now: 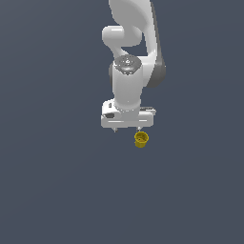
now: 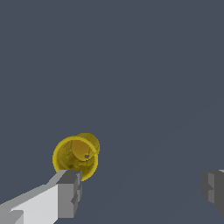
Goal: Pick up the object and move it to a goal position.
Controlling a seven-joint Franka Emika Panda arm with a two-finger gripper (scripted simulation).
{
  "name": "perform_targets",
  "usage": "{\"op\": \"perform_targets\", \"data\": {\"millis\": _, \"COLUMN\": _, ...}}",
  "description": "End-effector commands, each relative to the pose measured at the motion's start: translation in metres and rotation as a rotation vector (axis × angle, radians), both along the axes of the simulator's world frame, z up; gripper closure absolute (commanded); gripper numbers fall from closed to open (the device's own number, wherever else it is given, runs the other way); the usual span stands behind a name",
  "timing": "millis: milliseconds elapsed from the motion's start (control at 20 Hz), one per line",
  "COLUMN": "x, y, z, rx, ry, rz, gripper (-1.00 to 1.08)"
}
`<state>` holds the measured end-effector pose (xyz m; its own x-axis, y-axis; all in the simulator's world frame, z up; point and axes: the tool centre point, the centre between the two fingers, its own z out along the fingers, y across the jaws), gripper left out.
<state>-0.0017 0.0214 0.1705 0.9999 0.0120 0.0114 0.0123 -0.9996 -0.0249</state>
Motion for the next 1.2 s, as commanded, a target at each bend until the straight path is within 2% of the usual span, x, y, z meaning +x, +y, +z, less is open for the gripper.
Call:
{"op": "perform_targets", "data": {"millis": 0, "x": 0.000, "y": 0.000, "z": 0.000, "rx": 0.000, "ry": 0.000, "rz": 0.000, "gripper": -0.92}}
{"op": "perform_targets", "data": {"millis": 450, "x": -0.011, "y": -0.009, "z": -0.018, "rx": 0.021, "ry": 0.053, "rz": -0.054, "gripper": -0.92}}
{"op": "perform_targets", "data": {"millis": 1150, "x": -0.012, "y": 0.006, "z": -0.028, "rx": 0.011, "ry": 0.048, "rz": -0.109, "gripper": -0.92}}
